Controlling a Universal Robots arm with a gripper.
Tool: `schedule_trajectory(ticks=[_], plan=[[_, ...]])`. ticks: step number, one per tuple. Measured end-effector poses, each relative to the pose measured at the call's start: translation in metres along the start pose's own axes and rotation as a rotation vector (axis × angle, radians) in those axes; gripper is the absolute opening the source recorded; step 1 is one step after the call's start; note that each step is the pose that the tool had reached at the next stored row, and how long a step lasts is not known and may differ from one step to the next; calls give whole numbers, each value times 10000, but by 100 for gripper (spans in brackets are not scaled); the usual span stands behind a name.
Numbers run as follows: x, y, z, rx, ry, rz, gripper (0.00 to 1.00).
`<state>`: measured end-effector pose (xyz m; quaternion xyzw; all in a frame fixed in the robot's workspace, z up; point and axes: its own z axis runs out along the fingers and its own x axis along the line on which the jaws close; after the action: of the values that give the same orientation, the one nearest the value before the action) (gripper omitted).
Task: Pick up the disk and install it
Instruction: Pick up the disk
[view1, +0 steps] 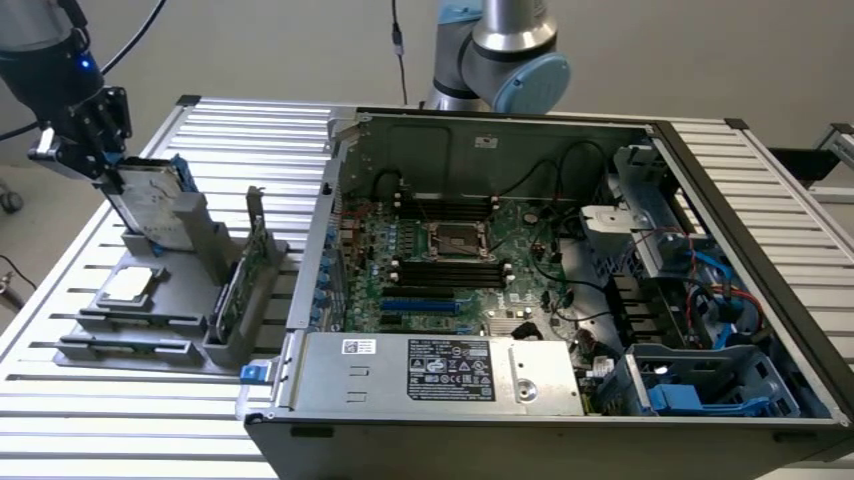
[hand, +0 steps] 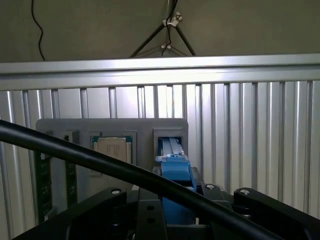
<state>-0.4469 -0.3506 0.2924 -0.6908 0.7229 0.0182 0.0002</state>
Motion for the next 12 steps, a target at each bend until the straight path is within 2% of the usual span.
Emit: schedule_trajectory(ticks=[5, 12], plan=[[-2, -6, -73, 1, 0, 0, 33], [-9, -17, -322, 0, 0, -1, 33]])
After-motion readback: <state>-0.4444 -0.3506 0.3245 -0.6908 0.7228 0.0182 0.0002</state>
